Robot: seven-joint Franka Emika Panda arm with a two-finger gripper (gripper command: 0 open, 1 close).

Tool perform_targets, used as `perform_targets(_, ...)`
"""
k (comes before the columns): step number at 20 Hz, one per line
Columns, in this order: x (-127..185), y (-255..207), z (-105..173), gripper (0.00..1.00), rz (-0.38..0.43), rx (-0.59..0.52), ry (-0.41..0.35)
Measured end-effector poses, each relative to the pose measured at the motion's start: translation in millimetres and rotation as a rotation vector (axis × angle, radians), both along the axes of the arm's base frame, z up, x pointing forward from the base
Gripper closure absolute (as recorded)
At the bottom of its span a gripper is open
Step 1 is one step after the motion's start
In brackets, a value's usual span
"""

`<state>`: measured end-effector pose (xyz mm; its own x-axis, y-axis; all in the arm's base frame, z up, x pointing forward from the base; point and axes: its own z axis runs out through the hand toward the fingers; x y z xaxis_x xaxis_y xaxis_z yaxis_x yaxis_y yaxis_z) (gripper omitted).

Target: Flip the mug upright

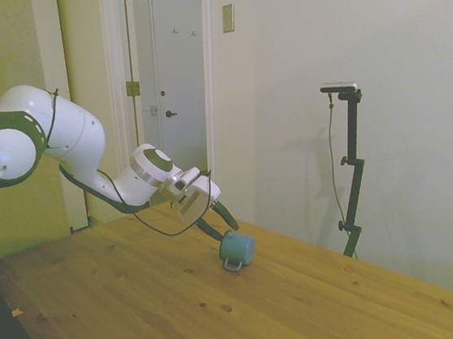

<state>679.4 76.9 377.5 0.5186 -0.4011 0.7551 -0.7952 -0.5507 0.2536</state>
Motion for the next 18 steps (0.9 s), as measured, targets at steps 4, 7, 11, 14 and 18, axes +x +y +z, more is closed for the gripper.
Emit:
perform_targets(4, 4.4, -5.5, -6.7, 0.00, -0.040, -0.094, -0.023)
perform_targets(7, 5.4, -9.6, -9.9, 0.00, -0.069, -0.169, -0.038)
perform_targets(11, 10.6, -14.3, -20.4, 0.00, -0.095, -0.214, -0.047)
perform_targets(14, 17.0, -20.8, -31.1, 0.00, -0.106, -0.219, -0.042)
perform_targets(18, 21.7, -25.4, -37.8, 1.00, -0.113, -0.220, -0.039)
